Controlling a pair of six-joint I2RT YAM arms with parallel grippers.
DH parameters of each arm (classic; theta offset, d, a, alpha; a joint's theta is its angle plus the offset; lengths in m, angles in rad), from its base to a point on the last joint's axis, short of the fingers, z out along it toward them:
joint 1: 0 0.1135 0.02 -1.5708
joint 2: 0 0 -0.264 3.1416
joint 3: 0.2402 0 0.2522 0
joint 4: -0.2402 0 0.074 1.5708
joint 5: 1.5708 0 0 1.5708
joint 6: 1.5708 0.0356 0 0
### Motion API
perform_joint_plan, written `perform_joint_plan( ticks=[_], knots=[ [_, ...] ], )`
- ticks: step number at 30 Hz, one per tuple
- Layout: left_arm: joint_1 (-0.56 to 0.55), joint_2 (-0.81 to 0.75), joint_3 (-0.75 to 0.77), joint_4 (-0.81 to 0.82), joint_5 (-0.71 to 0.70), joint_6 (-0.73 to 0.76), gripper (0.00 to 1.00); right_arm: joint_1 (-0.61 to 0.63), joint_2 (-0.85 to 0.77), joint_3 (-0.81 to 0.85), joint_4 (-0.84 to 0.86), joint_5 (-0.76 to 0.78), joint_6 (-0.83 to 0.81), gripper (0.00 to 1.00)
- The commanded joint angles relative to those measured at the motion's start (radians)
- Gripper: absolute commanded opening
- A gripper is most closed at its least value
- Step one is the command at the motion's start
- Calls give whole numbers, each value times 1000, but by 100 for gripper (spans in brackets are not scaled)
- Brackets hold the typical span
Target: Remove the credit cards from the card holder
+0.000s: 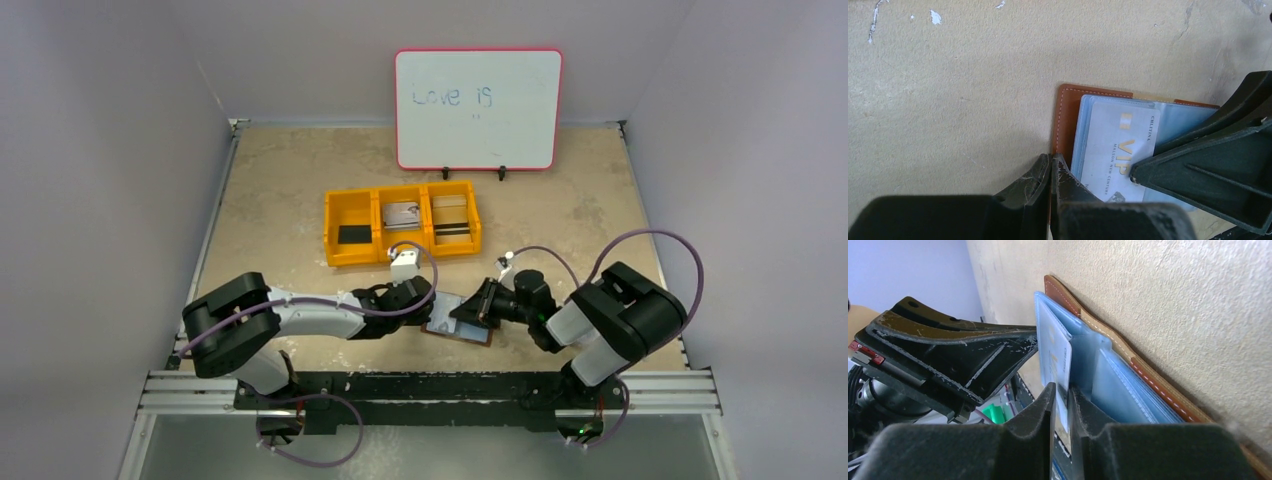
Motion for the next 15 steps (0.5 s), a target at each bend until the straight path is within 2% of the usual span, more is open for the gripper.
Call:
perform_joint_plan(
  ticks=[1, 8, 10, 13, 15],
  knots=[
    [-7, 33, 5, -83, -3, -6, 0, 3, -59, 32, -99, 34, -48, 19],
    [-6, 24, 6, -87, -5, -3, 0, 3, -90, 37, -128, 37, -55, 20],
    [-6, 21, 5, -88, -5, -3, 0, 3, -89, 39, -131, 36, -54, 24],
    [-6, 17, 6, -88, -6, -2, 0, 3, -94, 26, -118, 45, -51, 35],
    [-6, 13, 6, -90, -8, -2, 0, 3, -104, 15, -113, 53, -39, 34]
  ],
)
